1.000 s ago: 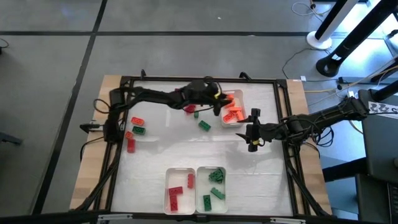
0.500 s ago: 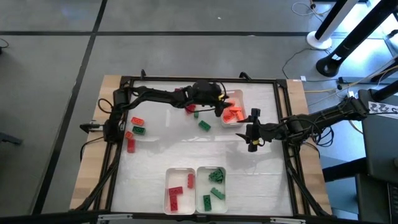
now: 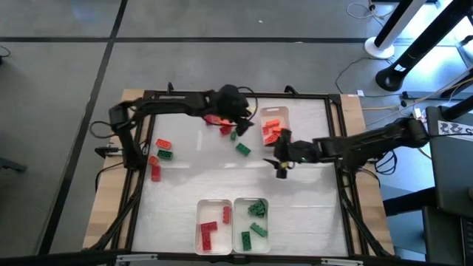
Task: Sort blocks
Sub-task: Put the green game piece into the bottom right white bin
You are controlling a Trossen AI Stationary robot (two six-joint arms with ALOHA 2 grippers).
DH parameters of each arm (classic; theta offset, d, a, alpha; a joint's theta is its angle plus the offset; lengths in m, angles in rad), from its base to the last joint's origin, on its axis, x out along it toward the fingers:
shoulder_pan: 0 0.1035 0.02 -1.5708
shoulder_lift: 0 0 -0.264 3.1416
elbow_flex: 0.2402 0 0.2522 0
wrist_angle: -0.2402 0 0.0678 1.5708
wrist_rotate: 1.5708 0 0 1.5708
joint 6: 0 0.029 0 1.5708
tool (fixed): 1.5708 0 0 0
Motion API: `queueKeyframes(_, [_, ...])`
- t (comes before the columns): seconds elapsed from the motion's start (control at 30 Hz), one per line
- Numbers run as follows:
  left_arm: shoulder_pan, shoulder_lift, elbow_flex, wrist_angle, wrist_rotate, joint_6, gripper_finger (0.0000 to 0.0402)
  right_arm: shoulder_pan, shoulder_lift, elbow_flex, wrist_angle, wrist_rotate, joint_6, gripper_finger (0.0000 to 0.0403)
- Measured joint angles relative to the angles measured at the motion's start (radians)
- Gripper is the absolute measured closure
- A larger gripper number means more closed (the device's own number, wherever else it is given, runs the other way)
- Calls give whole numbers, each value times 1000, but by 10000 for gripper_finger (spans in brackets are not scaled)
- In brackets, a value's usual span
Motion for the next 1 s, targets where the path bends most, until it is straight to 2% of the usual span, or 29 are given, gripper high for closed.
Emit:
queueKeyframes(0.13, [-6,-95,0,-242,-12,48,193,-78,110,5,115,-115,0,150])
queueKeyframes(0.33, [-42,-215,0,-478,-140,36,213,-153,270,102,119,-167,-3,150])
queueKeyframes(0.47, [-72,-282,0,-557,-202,2,221,-186,375,204,76,-222,-4,150])
queueKeyframes(0.77, [-157,-421,0,-751,-321,-88,226,-223,578,431,-156,-228,-4,150])
queueKeyframes(1.0, [-251,-541,-51,-843,-422,-200,226,-259,665,492,-219,-251,5,150])
